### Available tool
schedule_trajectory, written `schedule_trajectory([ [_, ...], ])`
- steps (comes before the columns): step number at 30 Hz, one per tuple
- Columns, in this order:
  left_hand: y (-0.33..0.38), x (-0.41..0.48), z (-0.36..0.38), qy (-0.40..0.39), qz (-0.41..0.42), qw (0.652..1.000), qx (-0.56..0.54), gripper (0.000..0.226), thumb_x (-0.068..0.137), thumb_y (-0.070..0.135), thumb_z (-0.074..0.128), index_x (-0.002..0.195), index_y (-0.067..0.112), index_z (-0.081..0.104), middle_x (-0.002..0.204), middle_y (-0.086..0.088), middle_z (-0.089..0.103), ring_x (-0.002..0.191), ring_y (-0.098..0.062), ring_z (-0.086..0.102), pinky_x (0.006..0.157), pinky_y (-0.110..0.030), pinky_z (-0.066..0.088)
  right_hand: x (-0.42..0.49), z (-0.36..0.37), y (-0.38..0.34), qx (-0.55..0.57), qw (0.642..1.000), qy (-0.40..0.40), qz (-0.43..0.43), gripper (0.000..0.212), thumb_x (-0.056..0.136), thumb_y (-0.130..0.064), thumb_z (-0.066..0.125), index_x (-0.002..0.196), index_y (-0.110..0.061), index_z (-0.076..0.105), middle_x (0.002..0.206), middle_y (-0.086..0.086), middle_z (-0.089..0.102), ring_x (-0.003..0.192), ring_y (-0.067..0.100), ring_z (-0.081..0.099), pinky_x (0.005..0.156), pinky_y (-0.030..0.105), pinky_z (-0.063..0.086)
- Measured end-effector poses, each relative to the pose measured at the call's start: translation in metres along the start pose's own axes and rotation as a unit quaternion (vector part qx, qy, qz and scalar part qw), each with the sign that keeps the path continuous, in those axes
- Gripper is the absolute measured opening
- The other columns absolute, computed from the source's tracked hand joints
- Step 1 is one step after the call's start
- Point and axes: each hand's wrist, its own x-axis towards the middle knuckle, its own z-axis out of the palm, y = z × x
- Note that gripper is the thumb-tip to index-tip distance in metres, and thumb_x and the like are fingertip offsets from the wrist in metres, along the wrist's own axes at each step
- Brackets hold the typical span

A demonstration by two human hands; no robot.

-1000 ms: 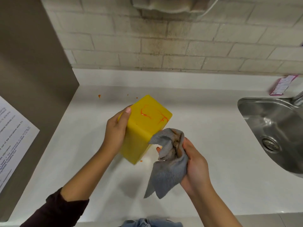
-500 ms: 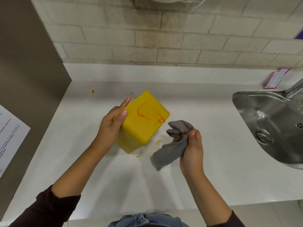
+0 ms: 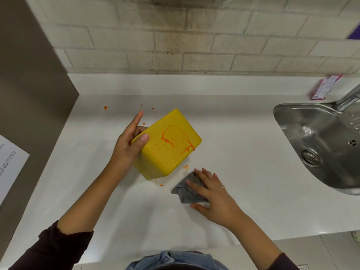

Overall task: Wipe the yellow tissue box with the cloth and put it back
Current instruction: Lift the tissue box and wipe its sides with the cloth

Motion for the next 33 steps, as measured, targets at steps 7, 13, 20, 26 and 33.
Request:
schedule_trajectory([
  [7,-0.004,-0.01,0.011,0.052,-0.002,0.998,-0.026,0.041,0.061,0.048,0.056,0.094,0.027,0.044,0.077,0.017,0.065,0.073,0.012,0.06,0.064,-0.004,0.043,0.016,0.008,-0.004,0.078,0.99,0.121,0.009,0.025,0.086,0.006,0.057,0.105,-0.005,0.068,0.099,0.013,0.069,0.086,0.027,0.062,0.078,0.032,0.05],
  [13,-0.006,-0.011,0.016,0.064,0.001,0.997,-0.04,0.034,0.064,0.047,0.056,0.085,0.022,0.046,0.089,0.007,0.064,0.077,0.009,0.062,0.068,-0.006,0.045,0.027,-0.057,-0.022,0.467,0.772,0.326,0.281,0.025,0.094,-0.013,0.049,0.083,-0.024,0.068,0.075,-0.006,0.069,0.073,0.012,0.063,0.056,0.01,0.047],
  [20,-0.009,-0.006,0.013,0.09,-0.002,0.995,-0.04,0.034,0.061,0.05,0.054,0.083,0.025,0.046,0.078,0.014,0.058,0.07,0.013,0.058,0.062,-0.003,0.042,0.062,-0.121,-0.082,0.447,0.782,0.423,0.102,0.025,0.086,-0.023,0.055,0.108,-0.036,0.055,0.104,-0.028,0.065,0.099,-0.005,0.062,0.076,0.01,0.05],
  [26,-0.011,-0.004,0.013,0.095,0.003,0.994,-0.048,0.035,0.06,0.049,0.054,0.084,0.024,0.047,0.078,0.011,0.056,0.067,0.013,0.057,0.061,-0.004,0.042,0.083,-0.085,-0.093,0.176,0.955,0.236,0.037,0.041,0.092,-0.037,0.046,0.132,-0.026,0.05,0.149,0.002,0.037,0.143,0.019,0.02,0.118,0.034,0.016],
  [33,-0.012,-0.003,0.01,0.068,-0.011,0.994,-0.08,0.042,0.059,0.049,0.06,0.095,0.029,0.048,0.091,0.005,0.068,0.079,-0.001,0.066,0.07,-0.018,0.051,0.072,-0.082,-0.068,0.14,0.952,0.245,-0.118,0.039,0.093,-0.015,0.044,0.131,-0.009,0.048,0.143,0.006,0.04,0.139,0.028,0.028,0.116,0.045,0.021],
])
